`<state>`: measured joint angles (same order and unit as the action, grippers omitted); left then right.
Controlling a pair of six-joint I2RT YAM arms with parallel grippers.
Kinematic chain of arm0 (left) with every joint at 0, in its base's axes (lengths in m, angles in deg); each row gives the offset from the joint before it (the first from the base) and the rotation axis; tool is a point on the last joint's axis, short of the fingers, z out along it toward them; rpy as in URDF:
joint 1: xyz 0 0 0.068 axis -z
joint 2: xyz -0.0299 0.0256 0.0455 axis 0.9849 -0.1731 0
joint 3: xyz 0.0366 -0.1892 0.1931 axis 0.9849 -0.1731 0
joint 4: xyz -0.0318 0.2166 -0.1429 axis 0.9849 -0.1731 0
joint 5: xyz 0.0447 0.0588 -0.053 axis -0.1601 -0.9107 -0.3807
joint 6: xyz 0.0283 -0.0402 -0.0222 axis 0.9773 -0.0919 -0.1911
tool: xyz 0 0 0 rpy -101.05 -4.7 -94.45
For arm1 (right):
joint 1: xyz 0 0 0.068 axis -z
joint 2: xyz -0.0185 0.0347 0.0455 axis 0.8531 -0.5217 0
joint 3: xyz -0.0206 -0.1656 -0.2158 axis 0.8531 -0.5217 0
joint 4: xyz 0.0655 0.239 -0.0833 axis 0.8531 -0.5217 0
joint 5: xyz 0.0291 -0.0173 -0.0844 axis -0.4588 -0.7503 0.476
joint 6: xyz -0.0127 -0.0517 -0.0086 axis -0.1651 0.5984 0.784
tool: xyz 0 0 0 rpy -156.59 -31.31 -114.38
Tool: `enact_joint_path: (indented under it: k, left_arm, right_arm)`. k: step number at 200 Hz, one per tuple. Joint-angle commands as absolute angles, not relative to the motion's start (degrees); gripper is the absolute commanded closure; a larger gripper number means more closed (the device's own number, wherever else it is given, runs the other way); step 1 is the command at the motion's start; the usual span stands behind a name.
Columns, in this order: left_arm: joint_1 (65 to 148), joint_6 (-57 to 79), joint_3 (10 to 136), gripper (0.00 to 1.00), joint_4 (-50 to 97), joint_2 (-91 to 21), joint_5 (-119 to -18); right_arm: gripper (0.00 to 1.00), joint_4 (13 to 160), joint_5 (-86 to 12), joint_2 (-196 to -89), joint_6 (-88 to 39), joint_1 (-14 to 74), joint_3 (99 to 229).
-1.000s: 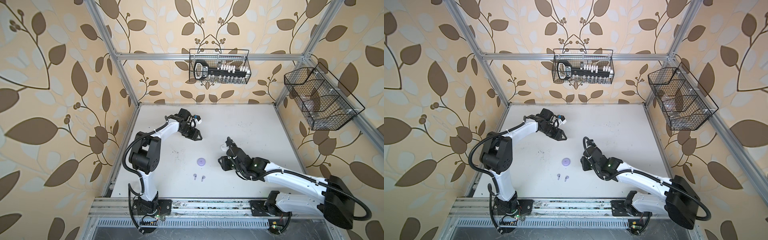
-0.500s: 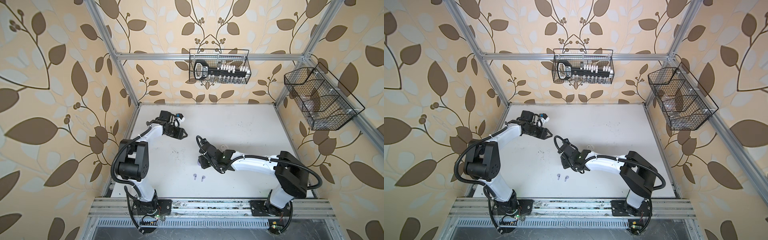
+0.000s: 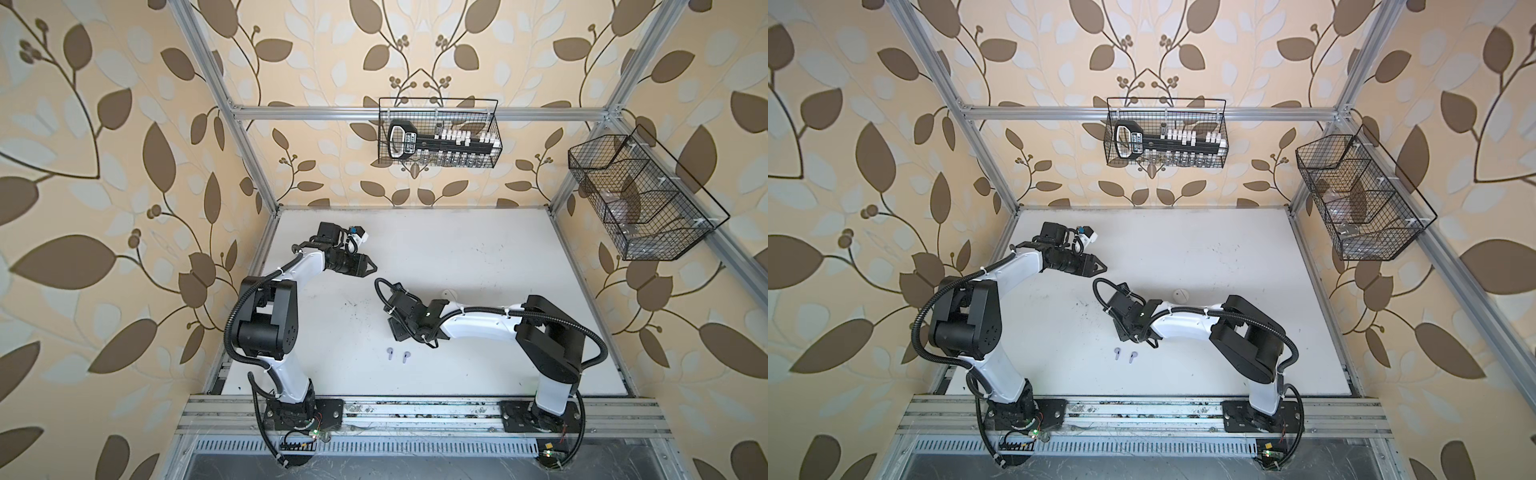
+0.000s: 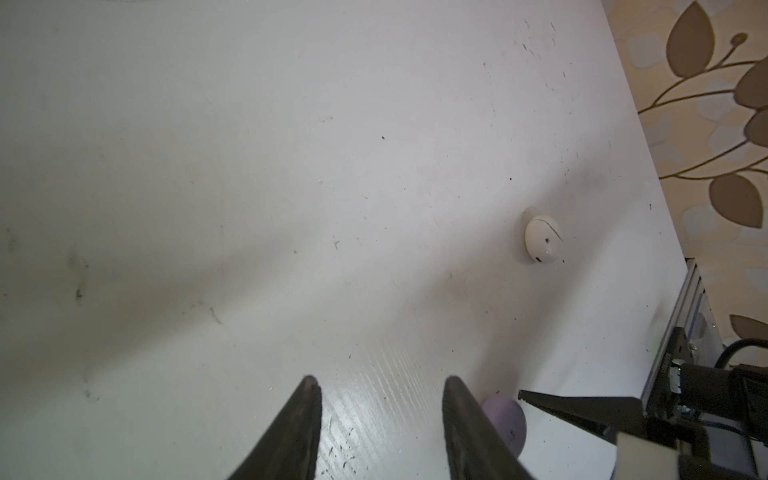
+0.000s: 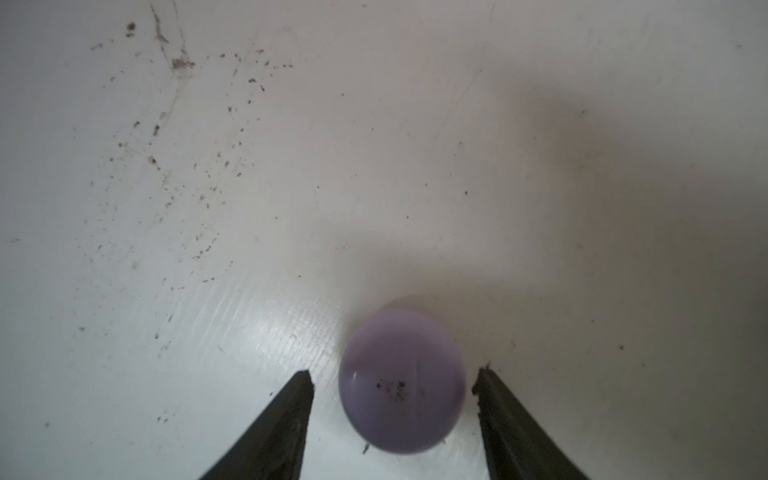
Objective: Insert the wireless bluetooth earbuds into the charging case
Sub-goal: 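Lower the right gripper onto the lilac case and grip it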
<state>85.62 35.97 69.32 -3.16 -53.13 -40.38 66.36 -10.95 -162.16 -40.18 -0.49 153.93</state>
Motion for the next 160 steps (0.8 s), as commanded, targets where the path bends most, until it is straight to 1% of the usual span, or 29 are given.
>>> enact_joint_path:
  k: [1, 74, 115, 149, 160]
  left_arm:
    - [85.6, 35.3, 68.9, 0.52, -1.9, -53.0, -37.7]
    - [85.6, 35.2, 68.7, 0.51, -1.8, -53.1, -37.3]
    - [85.6, 35.2, 68.9, 0.52, -2.2, -53.2, -36.9]
    - [85.6, 35.1, 69.4, 0.51, -3.0, -53.5, -36.5]
    - [85.7, 35.1, 69.5, 0.51, -3.2, -53.6, -36.4]
  right_arm:
    - [0.36, 64.4, -9.0, -163.8, -40.6, -1.0, 155.4]
    - [0.4, 62.3, -7.9, -167.4, -39.7, -1.5, 158.8]
    - [0.44, 61.1, -6.9, -167.5, -39.2, -1.6, 158.8]
    - [0.45, 60.9, -7.0, -167.3, -38.8, -1.7, 158.5]
    - [0.47, 60.9, -6.9, -167.1, -38.6, -1.7, 158.5]
